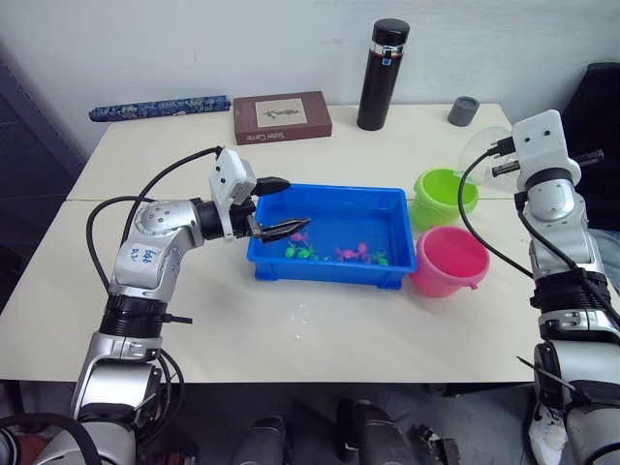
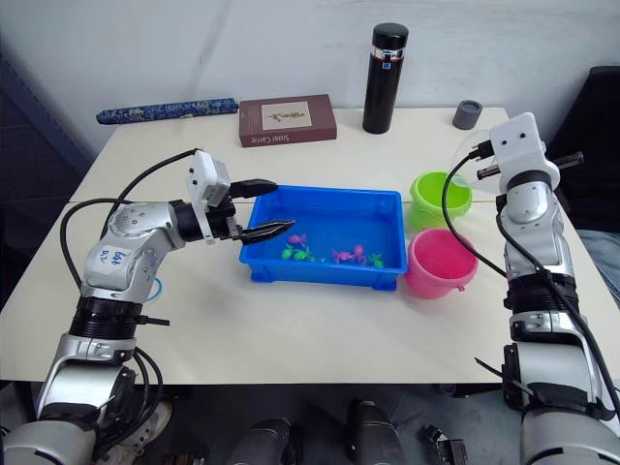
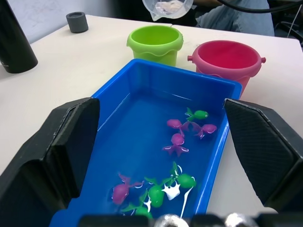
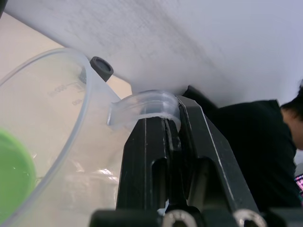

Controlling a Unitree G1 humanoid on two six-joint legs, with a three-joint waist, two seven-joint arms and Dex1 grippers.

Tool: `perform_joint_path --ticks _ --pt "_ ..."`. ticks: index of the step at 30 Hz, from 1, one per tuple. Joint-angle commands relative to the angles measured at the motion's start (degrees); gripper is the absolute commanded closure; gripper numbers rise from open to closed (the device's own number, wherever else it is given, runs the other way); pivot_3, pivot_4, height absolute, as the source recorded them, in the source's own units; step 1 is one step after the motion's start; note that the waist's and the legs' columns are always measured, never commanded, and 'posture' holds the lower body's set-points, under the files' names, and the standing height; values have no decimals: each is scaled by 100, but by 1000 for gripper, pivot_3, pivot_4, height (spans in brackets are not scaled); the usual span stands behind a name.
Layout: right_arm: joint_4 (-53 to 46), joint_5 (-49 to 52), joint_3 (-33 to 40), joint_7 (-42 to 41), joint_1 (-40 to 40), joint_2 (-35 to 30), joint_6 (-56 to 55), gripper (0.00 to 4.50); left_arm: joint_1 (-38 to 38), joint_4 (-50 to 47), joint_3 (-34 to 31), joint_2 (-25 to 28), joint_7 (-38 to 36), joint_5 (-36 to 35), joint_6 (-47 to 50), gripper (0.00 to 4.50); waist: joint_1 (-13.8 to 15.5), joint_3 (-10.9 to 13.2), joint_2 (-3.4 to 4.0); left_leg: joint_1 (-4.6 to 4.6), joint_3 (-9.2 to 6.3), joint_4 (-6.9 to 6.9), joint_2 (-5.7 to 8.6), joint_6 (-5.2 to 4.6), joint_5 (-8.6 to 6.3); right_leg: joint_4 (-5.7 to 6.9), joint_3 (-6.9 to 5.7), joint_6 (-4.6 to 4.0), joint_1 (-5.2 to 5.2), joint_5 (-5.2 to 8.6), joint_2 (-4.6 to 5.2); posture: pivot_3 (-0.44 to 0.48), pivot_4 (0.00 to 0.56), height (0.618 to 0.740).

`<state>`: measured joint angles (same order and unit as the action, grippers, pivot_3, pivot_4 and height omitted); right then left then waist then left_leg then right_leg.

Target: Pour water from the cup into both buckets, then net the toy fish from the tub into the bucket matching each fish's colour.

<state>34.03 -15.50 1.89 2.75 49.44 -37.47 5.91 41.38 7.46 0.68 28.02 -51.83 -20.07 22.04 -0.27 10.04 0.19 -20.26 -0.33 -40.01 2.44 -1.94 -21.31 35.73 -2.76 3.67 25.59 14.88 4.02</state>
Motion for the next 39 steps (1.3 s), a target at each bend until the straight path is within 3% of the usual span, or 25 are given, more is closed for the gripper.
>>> perform_joint_path --ticks 1,21,39 --pt "-15 -350 -162 203 238 -153 -310 4434 22 -243 -160 20 58 -107 2 0 -1 0 0 0 0 0 0 0 0 0 0 0 0 0 0 0 150 739" --pt "93 -1540 -895 508 230 -545 -1124 4434 -4 -301 -172 31 82 -99 -18 0 0 0 0 -1 0 0 0 2 1 -1 -1 0 1 0 -1 0 150 739" --pt "88 -2310 -1207 1019 249 -549 -1086 4434 -101 -392 -185 37 100 -89 -48 0 -1 0 0 -1 0 0 0 4 2 -1 -1 0 1 0 -1 0 150 739"
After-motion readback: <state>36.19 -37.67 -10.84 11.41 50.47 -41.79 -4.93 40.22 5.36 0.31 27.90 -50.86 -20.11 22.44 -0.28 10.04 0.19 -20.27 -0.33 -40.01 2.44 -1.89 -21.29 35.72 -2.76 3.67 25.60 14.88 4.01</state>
